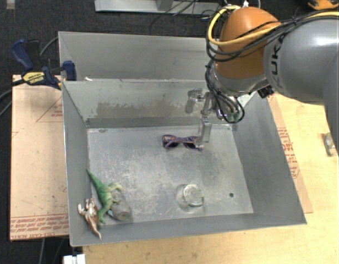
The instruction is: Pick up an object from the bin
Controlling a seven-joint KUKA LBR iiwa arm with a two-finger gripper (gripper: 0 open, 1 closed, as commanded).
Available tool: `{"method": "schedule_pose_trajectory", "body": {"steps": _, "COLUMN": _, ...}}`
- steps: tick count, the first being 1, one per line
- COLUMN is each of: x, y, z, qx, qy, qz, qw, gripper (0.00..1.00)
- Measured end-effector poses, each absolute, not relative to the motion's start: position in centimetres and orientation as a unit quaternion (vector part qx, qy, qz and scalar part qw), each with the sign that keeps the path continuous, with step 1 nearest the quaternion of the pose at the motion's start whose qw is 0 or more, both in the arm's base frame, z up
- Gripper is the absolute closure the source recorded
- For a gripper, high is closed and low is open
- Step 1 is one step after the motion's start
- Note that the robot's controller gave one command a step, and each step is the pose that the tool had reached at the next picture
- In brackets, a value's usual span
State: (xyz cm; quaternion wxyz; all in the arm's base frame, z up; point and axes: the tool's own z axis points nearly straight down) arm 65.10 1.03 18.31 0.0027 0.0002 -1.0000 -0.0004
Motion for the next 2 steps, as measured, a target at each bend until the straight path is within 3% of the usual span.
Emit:
{"method": "schedule_pose_trajectory", "body": {"steps": 1, "x": 65.3, "y": 1.0, "z": 18.8, "qx": 0.0, "qy": -1.0, "qz": 0.0, "qw": -0.001, "gripper": 0.0}}
{"method": "schedule_pose_trajectory", "body": {"steps": 2, "x": 62.9, "y": 0.5, "z": 10.2, "qx": -0.055, "qy": -0.998, "qz": -0.001, "qw": 0.0, "gripper": 0.0}}
